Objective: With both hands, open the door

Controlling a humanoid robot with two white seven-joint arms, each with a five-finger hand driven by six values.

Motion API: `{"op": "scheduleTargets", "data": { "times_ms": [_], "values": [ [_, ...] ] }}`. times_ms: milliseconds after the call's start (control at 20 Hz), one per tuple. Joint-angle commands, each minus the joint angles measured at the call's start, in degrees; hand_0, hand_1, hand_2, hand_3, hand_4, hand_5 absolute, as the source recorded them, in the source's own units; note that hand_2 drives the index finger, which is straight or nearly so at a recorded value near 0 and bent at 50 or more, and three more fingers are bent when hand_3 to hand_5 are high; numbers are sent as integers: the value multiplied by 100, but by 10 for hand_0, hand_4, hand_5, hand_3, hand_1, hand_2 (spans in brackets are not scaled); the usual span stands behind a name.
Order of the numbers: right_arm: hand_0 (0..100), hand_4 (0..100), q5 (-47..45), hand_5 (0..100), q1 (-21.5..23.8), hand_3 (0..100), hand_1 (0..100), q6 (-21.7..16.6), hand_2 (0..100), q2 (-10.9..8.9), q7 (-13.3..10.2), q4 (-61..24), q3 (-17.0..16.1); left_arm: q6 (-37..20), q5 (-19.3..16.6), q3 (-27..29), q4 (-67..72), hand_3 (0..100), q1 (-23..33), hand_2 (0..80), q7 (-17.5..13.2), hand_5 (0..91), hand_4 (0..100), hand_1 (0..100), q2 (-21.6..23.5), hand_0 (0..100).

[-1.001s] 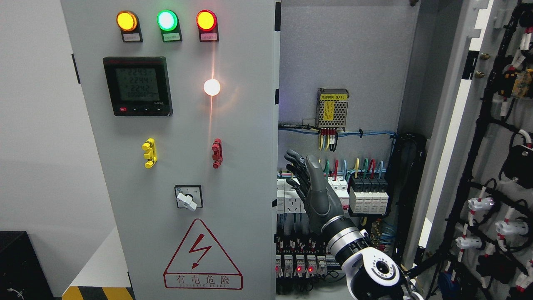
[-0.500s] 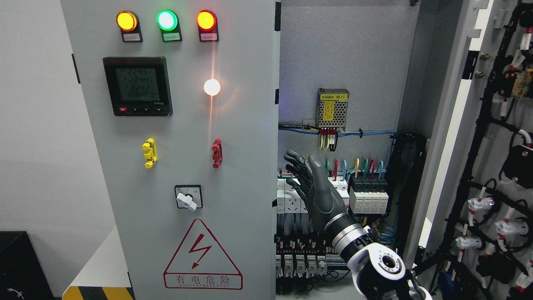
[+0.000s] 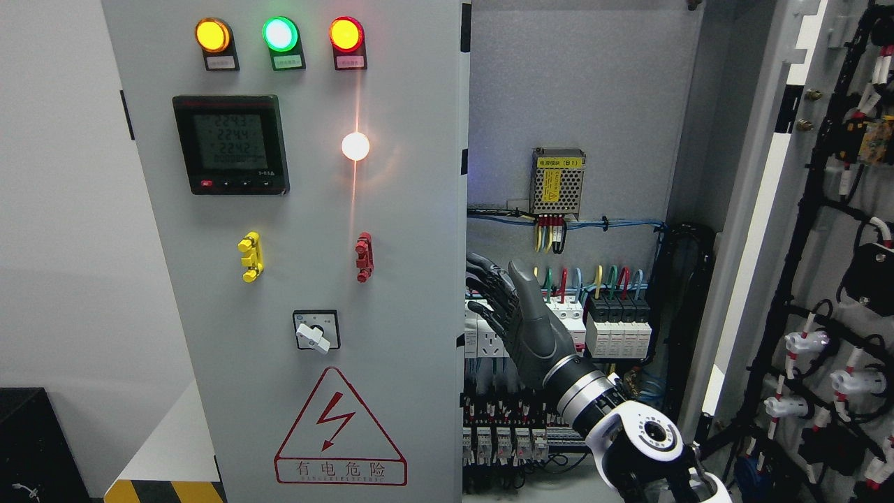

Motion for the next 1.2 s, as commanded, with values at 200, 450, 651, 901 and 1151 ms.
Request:
{"op": "scheduleTargets", "data": {
  "times_ms": [200, 450, 651, 901, 1151],
  "values": [
    [0, 0, -9, 0, -119, 0, 0, -7, 0, 115, 255, 169, -4, 0, -3, 0, 27, 0, 97, 0, -2, 0, 0, 0, 0, 0],
    [0, 0, -9, 0, -189, 0, 0, 2, 0, 89, 387, 292, -74, 0, -3, 0, 27, 0, 97, 0, -2, 0, 0, 0, 0, 0],
    [0, 0, -9, 0, -242, 0, 0, 2, 0, 71, 642, 397, -92, 0, 6, 0, 27, 0, 97, 0, -2, 0, 0, 0, 0, 0],
    [0, 0, -96, 0, -269, 0, 0, 2, 0, 80, 695, 511, -136, 0, -3, 0, 27, 0, 97, 0, -2, 0, 0, 0, 0, 0],
    [0, 0, -457, 0, -330, 0, 0, 2, 0, 45, 704, 591, -127, 0, 6, 0, 27, 0, 97, 0, -2, 0, 0, 0, 0, 0]
  ]
}}
